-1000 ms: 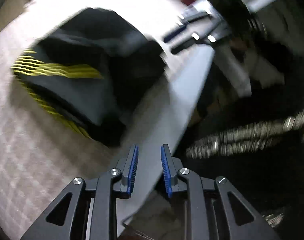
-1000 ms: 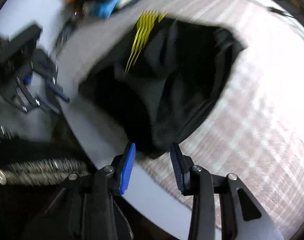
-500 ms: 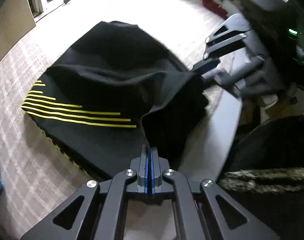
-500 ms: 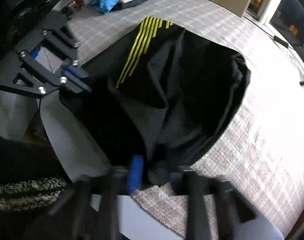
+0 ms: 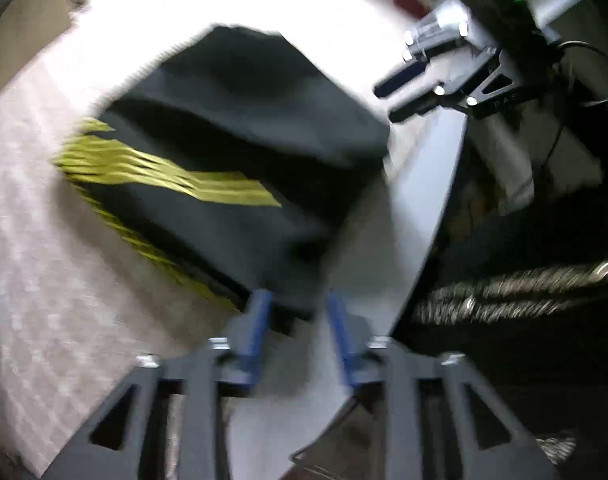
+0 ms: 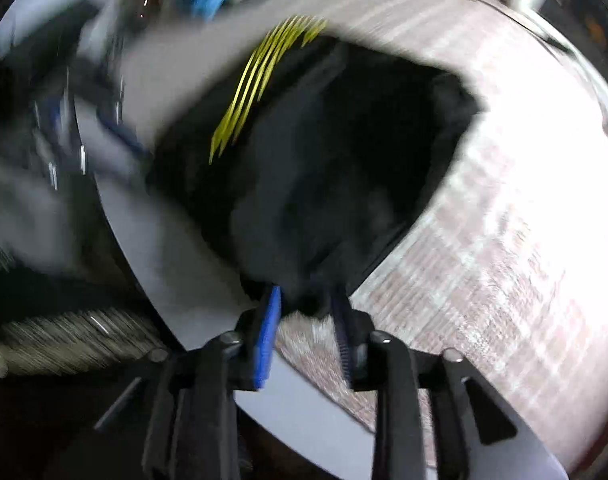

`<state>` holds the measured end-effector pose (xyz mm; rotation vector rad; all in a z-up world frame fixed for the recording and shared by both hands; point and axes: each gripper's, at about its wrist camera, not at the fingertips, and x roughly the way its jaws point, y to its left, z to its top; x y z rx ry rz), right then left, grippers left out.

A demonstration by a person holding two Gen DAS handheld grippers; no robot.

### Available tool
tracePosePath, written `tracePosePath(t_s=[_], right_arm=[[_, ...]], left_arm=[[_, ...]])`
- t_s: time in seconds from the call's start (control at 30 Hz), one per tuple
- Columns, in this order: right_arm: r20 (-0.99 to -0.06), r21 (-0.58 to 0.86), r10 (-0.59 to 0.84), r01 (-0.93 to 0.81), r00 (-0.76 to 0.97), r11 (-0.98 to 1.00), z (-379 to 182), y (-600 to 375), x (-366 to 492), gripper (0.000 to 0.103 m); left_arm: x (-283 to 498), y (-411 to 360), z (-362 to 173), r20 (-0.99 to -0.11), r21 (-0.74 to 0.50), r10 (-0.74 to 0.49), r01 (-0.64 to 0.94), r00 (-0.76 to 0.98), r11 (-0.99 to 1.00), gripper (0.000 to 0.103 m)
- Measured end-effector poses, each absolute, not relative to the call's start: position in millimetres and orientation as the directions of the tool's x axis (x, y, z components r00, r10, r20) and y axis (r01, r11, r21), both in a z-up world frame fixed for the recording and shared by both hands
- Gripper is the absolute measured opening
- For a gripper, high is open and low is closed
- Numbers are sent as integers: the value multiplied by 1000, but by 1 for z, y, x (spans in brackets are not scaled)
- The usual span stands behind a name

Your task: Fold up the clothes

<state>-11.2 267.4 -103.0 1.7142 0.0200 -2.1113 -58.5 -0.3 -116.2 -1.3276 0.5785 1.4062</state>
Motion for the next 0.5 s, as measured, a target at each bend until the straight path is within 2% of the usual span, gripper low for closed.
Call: tracePosePath(t_s=[0.07,0.13,0.27,0.4,0.5], right_arm=[[-909,274,-318,187,-269,-943,-90,297,-36,50],[-898,261,-263,54,-354,-964,-87,316,-68,51],[-928,230,-205,-43,-312,-972,-120,310,-128,51],[-933,282,-244,-117,-266,-952,-142,302,-159,51],[-925,328,-285,-153,-249,-932,-145,310,-161,51]], left_arm=[[-95,-8,-107,-902,-304,416,-858,119,-413,48],[-136,-12,-107,-893,-312,447,-790,54,-528,48],[-191,2,-131,-906,-327,422,-678,26,-658,48],[-229,13,-156,-929,-304,371,-595,10,-744,48],[-238,14,-165,-910,-370,412,-557,55,-744,45]])
